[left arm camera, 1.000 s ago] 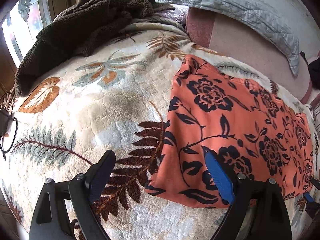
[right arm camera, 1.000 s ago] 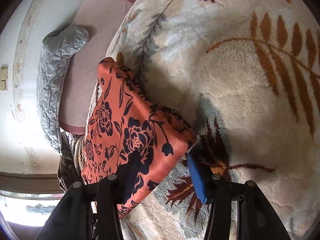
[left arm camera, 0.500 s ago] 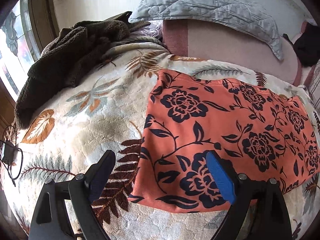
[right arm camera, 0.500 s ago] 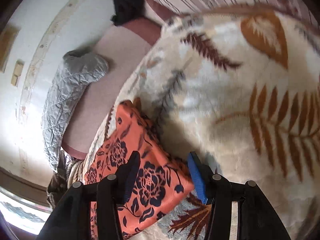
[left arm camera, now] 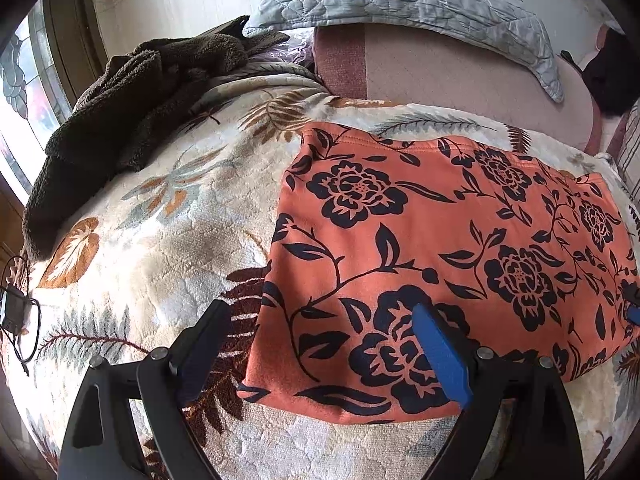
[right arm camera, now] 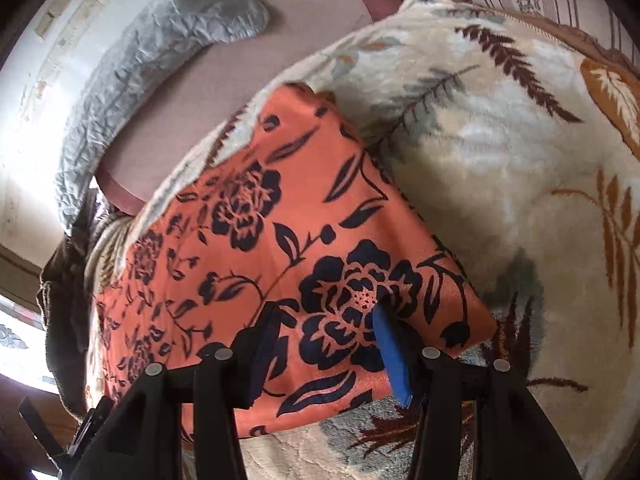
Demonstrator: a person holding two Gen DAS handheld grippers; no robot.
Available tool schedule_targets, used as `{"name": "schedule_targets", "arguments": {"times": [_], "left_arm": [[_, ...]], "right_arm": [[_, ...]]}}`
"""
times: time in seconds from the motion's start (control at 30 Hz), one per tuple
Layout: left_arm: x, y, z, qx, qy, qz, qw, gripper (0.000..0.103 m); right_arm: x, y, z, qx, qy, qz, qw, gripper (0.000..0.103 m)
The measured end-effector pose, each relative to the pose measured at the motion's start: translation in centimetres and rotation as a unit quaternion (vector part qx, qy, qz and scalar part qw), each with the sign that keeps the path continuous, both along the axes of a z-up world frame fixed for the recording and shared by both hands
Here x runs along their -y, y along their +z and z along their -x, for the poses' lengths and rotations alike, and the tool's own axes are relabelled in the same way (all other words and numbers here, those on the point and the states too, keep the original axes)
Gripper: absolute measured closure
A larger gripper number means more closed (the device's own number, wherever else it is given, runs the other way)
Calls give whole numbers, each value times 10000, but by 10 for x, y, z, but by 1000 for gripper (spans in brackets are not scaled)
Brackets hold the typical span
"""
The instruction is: Fold small clothes
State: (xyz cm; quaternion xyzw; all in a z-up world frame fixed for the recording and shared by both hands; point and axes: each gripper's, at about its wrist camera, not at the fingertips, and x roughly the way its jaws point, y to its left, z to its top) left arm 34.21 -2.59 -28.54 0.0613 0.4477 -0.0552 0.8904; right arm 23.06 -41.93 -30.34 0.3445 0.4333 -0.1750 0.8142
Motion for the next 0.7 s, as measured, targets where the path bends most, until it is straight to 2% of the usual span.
{"name": "schedule_targets", "arguments": {"times": [0.07, 0.13, 0.3, 0.43, 0.5, 0.57, 0.7], "left_arm": [[0, -3, -2, -45, 17, -23, 10000, 10], [1, -5, -3, -83, 19, -51, 10000, 10], [3, -8, -3, -108, 20, -85, 9999, 10], [3, -12, -4, -137, 23, -101, 9999, 10], [3, -13, -5, -145, 17, -100, 9998, 10], [3, -15, -5, -154, 11, -91, 9998, 10], [1, -16, -7, -176, 19, -49, 9998, 10]], "right_arm": [[-2, 5, 0, 55, 35, 137, 9999, 51], [-6, 14, 3, 320, 65, 159, 9993, 49], [-25, 25, -3, 866, 640, 62, 9942, 49], [-53, 19, -19, 769, 1165, 4, 9902, 49], [-63, 6, -27, 470, 1316, -130, 9901, 49], [-69, -4, -30, 217, 1391, 20, 9900, 51], [-70, 1, -27, 308, 1375, 61, 9900, 51]]}}
